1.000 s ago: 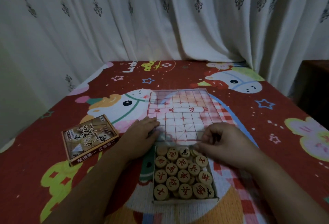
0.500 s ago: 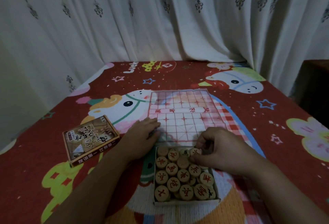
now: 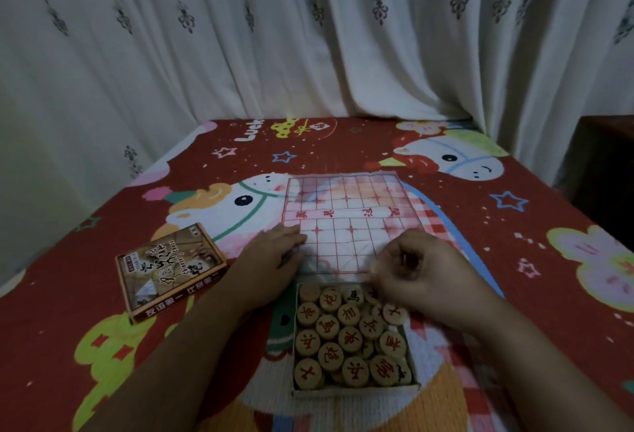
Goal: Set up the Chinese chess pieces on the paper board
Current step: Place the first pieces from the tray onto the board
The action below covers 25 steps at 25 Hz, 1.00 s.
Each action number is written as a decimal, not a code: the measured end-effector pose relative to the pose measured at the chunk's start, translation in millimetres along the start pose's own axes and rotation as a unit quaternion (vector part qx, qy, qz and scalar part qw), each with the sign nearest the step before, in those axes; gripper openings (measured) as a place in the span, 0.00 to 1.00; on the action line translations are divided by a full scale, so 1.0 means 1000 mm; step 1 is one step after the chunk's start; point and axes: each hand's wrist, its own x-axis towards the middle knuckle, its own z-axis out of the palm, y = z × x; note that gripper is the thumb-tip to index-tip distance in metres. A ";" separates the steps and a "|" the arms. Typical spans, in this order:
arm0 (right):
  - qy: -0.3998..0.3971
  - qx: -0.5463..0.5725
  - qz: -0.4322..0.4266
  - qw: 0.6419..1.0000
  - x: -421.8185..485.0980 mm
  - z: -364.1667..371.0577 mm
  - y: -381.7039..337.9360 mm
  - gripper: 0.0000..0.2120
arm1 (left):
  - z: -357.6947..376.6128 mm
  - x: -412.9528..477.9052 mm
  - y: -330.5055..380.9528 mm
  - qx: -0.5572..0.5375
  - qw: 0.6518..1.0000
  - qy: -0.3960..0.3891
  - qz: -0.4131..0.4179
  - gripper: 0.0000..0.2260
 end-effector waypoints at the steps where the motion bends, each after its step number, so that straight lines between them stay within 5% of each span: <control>1: 0.015 0.034 0.016 0.999 0.002 -0.002 0.004 0.07 | 0.000 0.000 0.000 0.001 1.000 0.007 0.004 0.18; 4: 0.063 0.092 0.088 0.990 0.011 -0.014 0.026 0.05 | -0.001 0.000 0.001 0.001 1.000 0.019 0.012 0.17; 10: 0.150 0.018 0.171 0.974 0.034 -0.030 0.065 0.09 | -0.001 0.001 0.000 0.000 0.999 0.016 0.029 0.16; 17: 0.142 -0.035 0.168 0.975 0.058 -0.018 0.081 0.17 | 0.002 0.001 -0.001 0.010 1.000 0.003 0.015 0.17; 25: 0.143 -0.104 0.146 0.973 0.067 -0.015 0.084 0.15 | 0.001 0.002 0.000 0.010 1.000 -0.003 0.010 0.18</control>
